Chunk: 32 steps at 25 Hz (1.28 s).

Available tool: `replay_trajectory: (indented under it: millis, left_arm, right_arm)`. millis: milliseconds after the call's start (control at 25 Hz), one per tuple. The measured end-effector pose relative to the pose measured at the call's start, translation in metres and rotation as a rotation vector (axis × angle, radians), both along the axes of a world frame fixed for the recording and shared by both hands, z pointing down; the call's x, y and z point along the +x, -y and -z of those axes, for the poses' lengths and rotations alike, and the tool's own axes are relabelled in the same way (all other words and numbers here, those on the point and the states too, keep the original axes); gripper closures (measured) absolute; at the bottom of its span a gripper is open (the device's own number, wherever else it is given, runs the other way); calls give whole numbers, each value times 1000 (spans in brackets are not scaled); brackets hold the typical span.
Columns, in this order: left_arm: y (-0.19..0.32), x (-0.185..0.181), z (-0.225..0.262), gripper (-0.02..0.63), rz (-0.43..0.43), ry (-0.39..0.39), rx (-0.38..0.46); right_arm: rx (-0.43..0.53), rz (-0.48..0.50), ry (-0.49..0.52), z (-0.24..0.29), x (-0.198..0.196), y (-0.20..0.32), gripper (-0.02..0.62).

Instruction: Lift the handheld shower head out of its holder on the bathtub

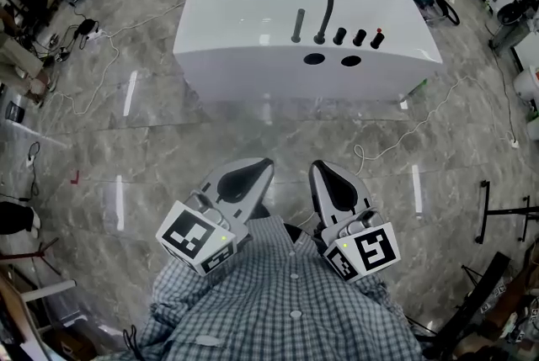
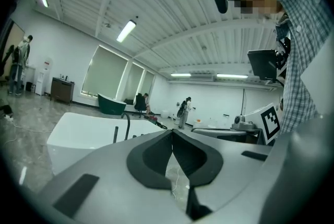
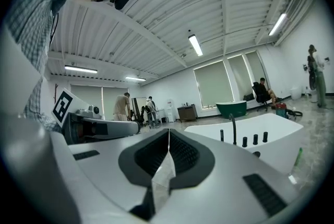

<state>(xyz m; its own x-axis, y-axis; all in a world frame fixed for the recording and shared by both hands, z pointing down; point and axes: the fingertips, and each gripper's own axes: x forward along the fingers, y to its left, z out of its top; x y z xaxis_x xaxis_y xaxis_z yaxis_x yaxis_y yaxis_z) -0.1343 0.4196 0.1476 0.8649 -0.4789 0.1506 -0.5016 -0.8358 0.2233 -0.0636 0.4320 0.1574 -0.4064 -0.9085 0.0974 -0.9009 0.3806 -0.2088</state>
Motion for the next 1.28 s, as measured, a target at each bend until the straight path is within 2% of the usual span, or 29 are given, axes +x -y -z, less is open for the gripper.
replay_trajectory:
  millis: [200,320,480,560,840,1000,1160,1280]
  left_arm:
    - [3,2,8,597,20,8,23]
    - [10,0,2,597,24,4,5]
    - [35,5,1,597,12,-103,-79]
    - [51,7,0,597,13,-130,-99]
    - [125,18,-2,597,-9,-88,-100]
    - [172,15,-6,597,-24,-71,-102]
    - [218,6,-8,597,-32,-76,-106]
    - [243,4,-13,597,-50,-34,-73]
  right_arm:
    - [3,-16,12,2,14,4,577]
    - [1,-29,13,-3,18,7,577]
    - [-15,-44,16,-11,27,23,577]
    - [-20,-53,21,-13,30,36,577]
    - [-34,-64,19,-10,38,108,577]
    - [-38,-66,-31,-12,32,154,577]
    - [15,-103,-66,-1,24,199,577]
    - [27,-140,-21,1,29,222,577]
